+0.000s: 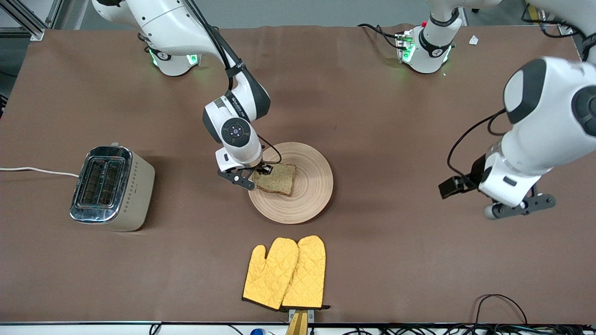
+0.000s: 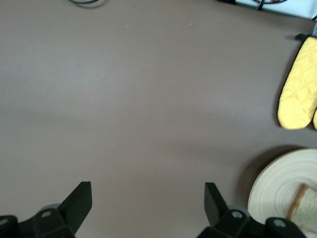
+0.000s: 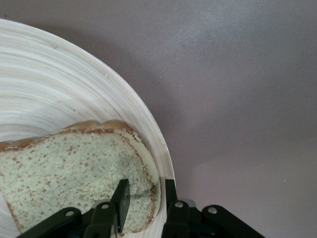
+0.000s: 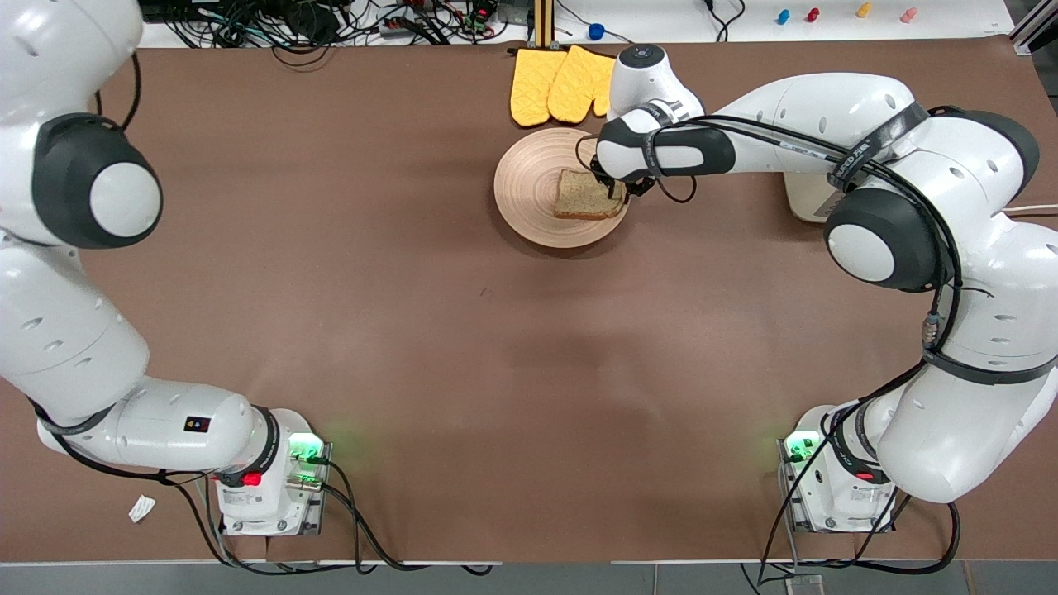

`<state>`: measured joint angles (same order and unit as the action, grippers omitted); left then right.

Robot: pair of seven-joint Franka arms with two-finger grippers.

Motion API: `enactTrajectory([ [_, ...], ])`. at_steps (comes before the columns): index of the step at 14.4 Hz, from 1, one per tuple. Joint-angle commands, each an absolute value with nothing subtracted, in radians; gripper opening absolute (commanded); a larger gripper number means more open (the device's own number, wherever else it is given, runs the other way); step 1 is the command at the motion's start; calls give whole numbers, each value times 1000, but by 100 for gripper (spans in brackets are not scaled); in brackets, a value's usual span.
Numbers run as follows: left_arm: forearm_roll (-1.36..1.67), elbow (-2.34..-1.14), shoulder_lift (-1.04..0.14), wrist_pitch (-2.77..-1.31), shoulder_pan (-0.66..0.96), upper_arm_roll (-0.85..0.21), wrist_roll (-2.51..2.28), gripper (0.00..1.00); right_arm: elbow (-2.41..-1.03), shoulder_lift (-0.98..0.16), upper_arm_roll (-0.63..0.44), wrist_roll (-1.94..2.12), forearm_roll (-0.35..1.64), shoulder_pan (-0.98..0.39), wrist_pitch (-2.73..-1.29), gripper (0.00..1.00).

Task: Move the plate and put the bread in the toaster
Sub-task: 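Grasp the bread slice with the right gripper and lift it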

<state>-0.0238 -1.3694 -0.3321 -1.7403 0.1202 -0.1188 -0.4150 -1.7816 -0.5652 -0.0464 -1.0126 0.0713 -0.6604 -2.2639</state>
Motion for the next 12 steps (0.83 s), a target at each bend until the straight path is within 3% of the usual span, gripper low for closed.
enactTrajectory([
  [1, -48, -1397, -275, -1677, 109, -115, -420, 100, -1763, -587, -44, -1031, 58, -660, -2267, 36],
  [5, -48, -1407, -177, -1629, 110, -54, -370, 100, -1763, -588, -44, -1031, 58, -660, -2267, 28],
  [9, -46, -1430, -83, -1522, 68, -46, -157, 100, -1763, -589, -44, -1031, 57, -666, -2267, 4],
  [12, -46, -1475, -23, -1490, 25, -48, -48, 100, -1763, -589, -44, -1031, 57, -666, -2267, 2],
])
